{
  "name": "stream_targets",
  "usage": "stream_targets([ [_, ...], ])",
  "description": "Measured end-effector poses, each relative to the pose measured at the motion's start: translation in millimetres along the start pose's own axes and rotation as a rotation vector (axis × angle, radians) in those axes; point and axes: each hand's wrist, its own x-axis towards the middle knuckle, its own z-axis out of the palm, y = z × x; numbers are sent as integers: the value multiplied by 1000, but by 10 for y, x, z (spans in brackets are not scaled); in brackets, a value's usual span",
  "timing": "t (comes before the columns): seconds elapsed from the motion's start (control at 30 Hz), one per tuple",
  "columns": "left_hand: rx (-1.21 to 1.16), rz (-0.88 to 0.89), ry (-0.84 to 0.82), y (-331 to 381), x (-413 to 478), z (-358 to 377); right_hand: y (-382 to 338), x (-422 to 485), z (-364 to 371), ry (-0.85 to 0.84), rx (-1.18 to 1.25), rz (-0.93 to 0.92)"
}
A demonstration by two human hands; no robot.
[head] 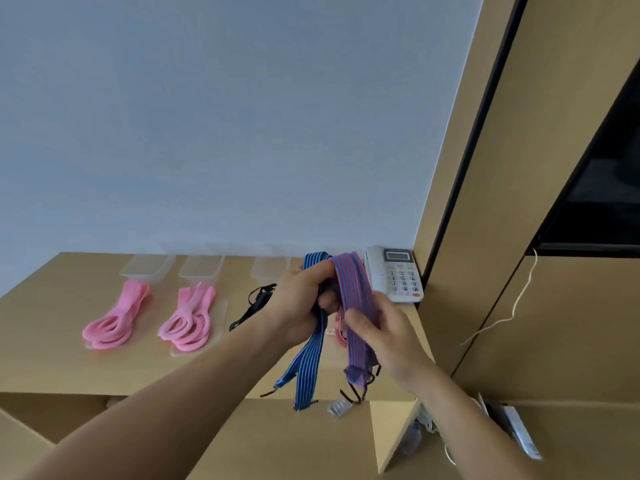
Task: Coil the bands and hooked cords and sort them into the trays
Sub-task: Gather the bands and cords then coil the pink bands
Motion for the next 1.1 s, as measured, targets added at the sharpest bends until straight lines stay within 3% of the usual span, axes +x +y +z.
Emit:
stream_targets([
  [0.07,-35,-17,32,51,104,-84,133,22,16,-46,-29,30],
  [0.23,11,-68,152,135,392,-417,299,178,135,70,-122,45],
  [0.4,-57,-168,235,40,679,-670,400,401,468,40,-133,73],
  [0.47,-90,-169,234,9,780,-710,464,505,615,103,-171,69],
  [0.6,-138,-256,153,-41,929,-741,533,679,736,261,-230,71],
  [0.73,-74,-341,49,-79,1043,-751,562,796,696,250,-100,95],
  [0.87,88,-341,16,-58,1209,-798,625,926,547,275,-1,201],
  [0.97,283,-374,-24,12,1282,-870,603,1031,303,351,13,182],
  [1.1,411,-481,-325,315,1309,-892,311,1332,-70,344,85,73],
])
